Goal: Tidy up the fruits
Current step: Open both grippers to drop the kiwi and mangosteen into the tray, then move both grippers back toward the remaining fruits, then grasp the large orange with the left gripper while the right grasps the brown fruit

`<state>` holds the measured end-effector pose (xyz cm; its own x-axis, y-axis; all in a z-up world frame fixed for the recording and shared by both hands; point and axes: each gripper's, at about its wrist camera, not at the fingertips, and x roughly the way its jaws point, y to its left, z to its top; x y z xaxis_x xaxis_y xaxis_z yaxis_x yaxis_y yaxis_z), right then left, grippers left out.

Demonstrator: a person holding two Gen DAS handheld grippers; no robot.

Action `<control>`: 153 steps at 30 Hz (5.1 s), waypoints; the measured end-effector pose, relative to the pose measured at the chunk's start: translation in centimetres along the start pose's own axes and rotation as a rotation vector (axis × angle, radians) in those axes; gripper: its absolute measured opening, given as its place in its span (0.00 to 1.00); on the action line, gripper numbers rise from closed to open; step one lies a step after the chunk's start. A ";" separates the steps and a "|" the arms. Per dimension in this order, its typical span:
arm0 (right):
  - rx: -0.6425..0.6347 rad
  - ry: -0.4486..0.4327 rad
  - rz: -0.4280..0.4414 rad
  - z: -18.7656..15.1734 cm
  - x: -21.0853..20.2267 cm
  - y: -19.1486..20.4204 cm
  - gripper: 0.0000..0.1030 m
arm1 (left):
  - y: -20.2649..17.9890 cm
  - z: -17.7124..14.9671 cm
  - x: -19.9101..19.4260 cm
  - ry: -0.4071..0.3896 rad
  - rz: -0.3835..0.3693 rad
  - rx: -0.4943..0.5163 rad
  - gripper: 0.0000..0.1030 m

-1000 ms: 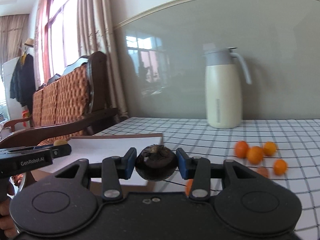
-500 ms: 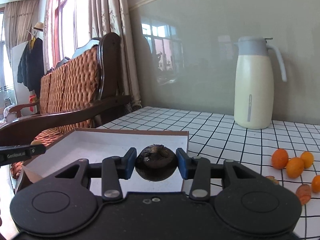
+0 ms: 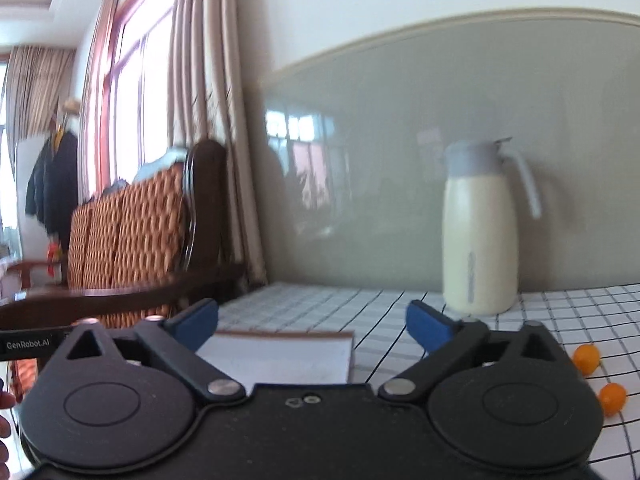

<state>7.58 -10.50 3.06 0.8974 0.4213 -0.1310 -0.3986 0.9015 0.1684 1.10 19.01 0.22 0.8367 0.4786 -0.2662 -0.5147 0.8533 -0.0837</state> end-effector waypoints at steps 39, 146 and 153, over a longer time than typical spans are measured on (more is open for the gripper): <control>0.133 0.162 -0.266 -1.9 -4.4 -9.2 0.94 | -12.5 -2.4 -3.6 0.107 -0.250 0.133 1.00; 0.247 0.386 -0.349 -4.7 -0.4 -16.6 0.21 | -28.0 -8.9 -4.4 0.272 -0.494 0.328 0.41; 0.229 0.356 -0.344 -4.2 -2.4 -16.5 0.21 | -27.5 -8.7 -4.2 0.292 -0.511 0.283 0.40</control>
<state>11.21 -26.02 -3.46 0.8336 0.1494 -0.5318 -0.0067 0.9654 0.2608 10.13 -8.26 -4.68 0.8570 -0.0435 -0.5135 0.0366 0.9991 -0.0235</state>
